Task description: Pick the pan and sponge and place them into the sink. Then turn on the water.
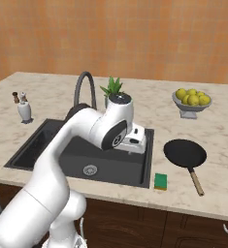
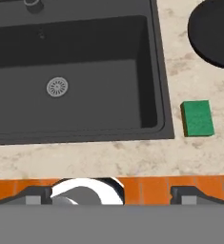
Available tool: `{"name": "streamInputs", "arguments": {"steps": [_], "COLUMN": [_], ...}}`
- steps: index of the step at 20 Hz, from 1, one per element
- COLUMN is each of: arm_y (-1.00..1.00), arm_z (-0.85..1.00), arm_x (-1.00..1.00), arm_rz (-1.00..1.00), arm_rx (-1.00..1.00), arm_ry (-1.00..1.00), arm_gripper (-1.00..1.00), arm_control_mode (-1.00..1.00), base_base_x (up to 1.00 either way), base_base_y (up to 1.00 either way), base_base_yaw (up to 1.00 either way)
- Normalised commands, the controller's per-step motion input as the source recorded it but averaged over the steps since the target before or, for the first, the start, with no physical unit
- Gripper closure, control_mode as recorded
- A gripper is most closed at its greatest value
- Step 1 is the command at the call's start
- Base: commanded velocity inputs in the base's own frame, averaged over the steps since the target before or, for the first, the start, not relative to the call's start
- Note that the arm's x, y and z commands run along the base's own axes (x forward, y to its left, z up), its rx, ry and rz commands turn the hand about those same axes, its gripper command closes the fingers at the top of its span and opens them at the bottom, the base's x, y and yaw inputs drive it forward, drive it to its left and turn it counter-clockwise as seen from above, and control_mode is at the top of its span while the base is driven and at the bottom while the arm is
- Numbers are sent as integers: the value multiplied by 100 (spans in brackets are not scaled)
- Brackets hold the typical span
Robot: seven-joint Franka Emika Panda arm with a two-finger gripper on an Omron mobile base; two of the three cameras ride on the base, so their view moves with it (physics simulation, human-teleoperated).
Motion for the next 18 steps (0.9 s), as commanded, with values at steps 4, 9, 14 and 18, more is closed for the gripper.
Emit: {"name": "streamInputs", "arguments": {"steps": [4,9,14,18], "arm_y": [-100,-100,-100,-93], "arm_z": [-48,-47,-35,-26], "arm_x": [2,14,33,40], "arm_rz": [-4,0,0,1], "arm_rx": [0,1,0,0], "arm_ry": [11,9,5,0], "arm_gripper": [-100,-100,-100,-100], "arm_control_mode": [-100,-100,-100,-100], "base_base_x": [0,0,0,0], "base_base_y": [0,0,0,0], "base_base_yaw": [0,0,0,0]}}
